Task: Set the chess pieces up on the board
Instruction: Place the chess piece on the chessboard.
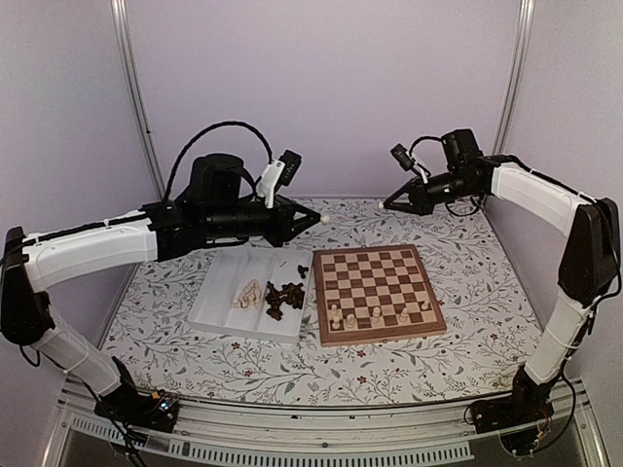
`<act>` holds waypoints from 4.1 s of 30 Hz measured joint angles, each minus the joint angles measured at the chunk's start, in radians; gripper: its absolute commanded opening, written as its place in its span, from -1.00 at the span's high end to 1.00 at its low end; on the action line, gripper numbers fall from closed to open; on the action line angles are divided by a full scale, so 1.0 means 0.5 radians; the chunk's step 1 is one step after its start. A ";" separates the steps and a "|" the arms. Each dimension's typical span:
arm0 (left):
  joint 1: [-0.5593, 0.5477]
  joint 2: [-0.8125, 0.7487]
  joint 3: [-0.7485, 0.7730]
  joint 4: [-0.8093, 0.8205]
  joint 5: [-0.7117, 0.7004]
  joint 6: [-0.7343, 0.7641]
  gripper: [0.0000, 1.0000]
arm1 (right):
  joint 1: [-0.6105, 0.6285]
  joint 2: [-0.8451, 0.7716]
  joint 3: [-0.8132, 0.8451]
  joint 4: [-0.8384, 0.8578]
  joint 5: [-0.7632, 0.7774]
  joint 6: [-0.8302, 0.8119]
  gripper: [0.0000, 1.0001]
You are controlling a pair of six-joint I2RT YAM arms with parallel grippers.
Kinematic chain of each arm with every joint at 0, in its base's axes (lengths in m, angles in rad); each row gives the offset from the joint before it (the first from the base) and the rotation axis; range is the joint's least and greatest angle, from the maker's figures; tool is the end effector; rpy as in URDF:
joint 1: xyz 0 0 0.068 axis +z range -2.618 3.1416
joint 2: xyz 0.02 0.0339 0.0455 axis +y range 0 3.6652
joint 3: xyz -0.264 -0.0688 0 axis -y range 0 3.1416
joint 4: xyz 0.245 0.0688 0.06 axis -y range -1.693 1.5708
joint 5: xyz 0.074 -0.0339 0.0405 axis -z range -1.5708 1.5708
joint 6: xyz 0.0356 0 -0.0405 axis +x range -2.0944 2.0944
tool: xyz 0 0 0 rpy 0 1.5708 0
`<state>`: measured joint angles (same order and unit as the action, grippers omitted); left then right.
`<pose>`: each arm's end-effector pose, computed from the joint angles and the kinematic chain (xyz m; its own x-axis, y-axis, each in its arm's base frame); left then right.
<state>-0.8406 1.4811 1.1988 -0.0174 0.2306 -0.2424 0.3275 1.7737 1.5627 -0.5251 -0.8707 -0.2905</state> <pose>0.2288 -0.2678 0.3337 -0.4002 0.0967 -0.9113 0.7982 0.5252 -0.2948 0.3673 0.1535 0.3144 -0.3960 -0.3294 -0.8571 -0.8948 0.3479 0.2797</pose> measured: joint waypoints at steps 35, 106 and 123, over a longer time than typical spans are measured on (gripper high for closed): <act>0.001 -0.060 -0.140 -0.152 -0.073 0.047 0.89 | 0.549 0.233 -0.264 -1.093 1.786 -1.133 1.00; -0.211 1.692 1.596 -1.197 -0.041 0.291 0.85 | -0.151 -0.587 -0.745 -0.713 1.003 -1.041 -0.05; -0.227 1.845 1.857 -1.425 -0.066 0.307 0.43 | -0.130 -0.530 -0.815 -0.566 0.755 -0.968 -0.05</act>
<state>-0.9539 2.4035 2.1273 -0.7300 0.1974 -0.0887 0.2626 1.5085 1.1553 -0.8082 -0.4934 -0.7746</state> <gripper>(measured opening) 0.272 0.526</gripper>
